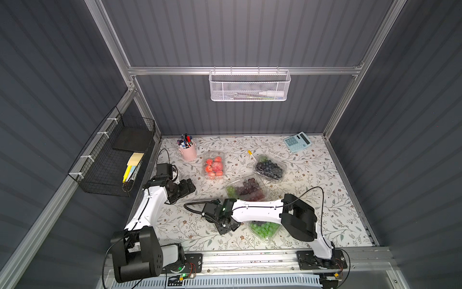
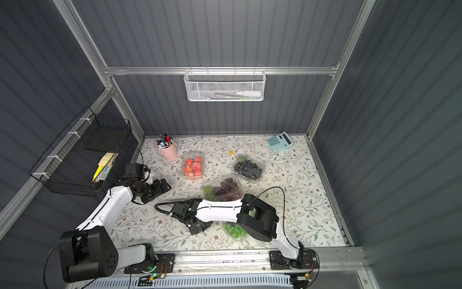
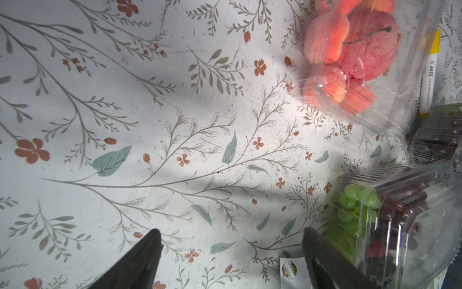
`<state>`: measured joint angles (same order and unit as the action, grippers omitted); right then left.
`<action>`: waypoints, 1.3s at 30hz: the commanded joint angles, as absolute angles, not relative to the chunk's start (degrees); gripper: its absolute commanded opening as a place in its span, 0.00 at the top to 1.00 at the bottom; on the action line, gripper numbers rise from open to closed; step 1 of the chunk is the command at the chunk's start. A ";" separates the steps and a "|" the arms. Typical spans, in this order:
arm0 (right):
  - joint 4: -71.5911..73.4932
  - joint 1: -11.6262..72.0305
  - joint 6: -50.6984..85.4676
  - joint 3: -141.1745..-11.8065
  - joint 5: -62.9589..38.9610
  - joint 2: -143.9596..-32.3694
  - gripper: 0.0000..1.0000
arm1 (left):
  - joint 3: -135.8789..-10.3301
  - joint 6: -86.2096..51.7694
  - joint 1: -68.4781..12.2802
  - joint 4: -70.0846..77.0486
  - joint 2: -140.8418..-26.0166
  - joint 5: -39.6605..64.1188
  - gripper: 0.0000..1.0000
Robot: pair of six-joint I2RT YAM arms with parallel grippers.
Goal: Label fruit boxes
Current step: Pick up the label sticker from the center of the board.
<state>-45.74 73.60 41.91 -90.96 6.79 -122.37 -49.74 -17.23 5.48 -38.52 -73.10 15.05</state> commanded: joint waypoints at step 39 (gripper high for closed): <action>3.64 69.04 21.69 -63.49 17.11 -92.73 0.71 | -46.75 -9.76 -3.24 -19.16 -61.23 57.46 0.25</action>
